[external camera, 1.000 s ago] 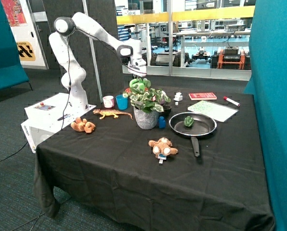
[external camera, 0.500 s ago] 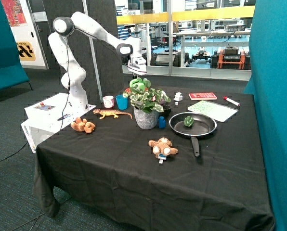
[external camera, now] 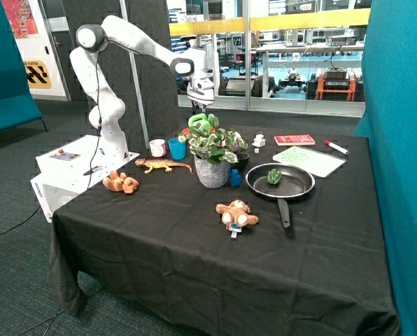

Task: Water the pot plant and put the can on the plate

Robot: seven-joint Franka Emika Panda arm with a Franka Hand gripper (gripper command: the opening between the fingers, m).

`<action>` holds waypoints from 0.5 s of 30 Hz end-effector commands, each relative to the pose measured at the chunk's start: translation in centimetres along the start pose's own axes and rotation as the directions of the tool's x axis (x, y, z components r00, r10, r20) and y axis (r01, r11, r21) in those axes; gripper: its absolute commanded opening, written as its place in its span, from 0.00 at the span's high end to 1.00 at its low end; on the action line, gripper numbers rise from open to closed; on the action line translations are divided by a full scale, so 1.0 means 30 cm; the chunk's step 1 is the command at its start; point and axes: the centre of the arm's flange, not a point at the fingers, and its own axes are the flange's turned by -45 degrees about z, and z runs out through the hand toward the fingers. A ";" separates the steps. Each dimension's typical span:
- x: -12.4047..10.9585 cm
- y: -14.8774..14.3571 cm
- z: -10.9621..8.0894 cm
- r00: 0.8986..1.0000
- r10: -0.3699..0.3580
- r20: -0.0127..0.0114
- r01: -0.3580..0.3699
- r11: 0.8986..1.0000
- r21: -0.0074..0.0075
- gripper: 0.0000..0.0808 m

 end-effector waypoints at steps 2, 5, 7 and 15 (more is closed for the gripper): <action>0.001 0.091 -0.062 0.996 0.093 0.004 -0.093 0.996 -0.003 0.00; -0.009 0.129 -0.066 0.992 0.129 0.004 -0.129 0.992 -0.004 0.13; -0.017 0.150 -0.067 0.989 0.150 0.003 -0.150 0.989 -0.004 0.15; -0.066 0.260 -0.064 0.961 0.277 0.003 -0.277 0.961 -0.004 0.12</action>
